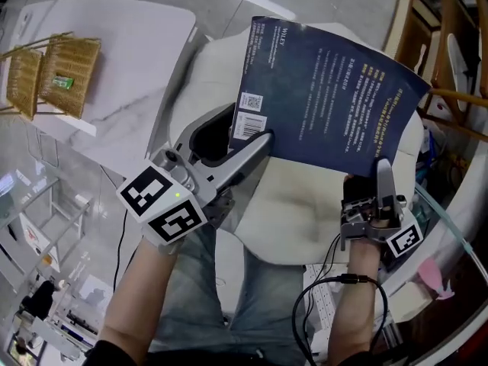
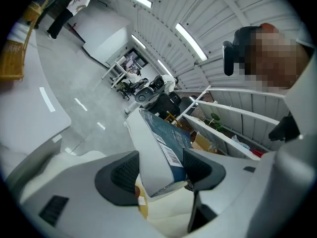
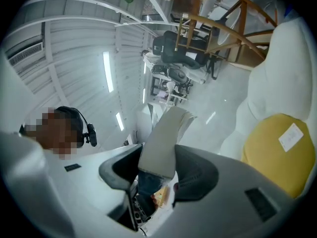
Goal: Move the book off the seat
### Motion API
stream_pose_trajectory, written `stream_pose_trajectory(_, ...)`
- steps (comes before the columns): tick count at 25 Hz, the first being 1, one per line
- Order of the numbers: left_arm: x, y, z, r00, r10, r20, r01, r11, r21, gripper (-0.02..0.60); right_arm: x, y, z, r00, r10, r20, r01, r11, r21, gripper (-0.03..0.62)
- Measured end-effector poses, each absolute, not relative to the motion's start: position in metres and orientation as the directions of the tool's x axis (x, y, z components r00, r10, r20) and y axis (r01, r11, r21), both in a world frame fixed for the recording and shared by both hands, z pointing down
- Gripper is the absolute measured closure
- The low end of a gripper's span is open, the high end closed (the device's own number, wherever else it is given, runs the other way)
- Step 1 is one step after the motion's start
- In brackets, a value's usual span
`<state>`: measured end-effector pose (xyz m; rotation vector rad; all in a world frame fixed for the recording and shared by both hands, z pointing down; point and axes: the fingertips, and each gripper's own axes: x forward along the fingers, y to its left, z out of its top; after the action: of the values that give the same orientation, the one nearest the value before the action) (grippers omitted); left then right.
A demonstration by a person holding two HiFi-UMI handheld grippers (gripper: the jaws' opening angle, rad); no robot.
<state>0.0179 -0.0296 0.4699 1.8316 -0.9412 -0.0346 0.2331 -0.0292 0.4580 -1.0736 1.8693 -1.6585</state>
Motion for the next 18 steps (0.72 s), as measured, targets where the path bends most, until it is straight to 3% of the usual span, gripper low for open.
stream_pose_trajectory(10, -0.007, -0.025, 0.450, 0.609, -0.705, 0.365, -0.621, -0.136, 0.772, 0.299, 0.209, -0.046, 0.447, -0.697, -0.707, 0.122, -0.224, 0.052, -0.973, 0.390)
stream_pose_trajectory(18, -0.134, 0.009, 0.444, 0.489, -0.784, 0.383, -0.643, -0.028, 0.765, 0.299, 0.073, -0.051, 0.440, -0.810, -0.575, 0.113, -0.205, 0.097, -0.974, 0.390)
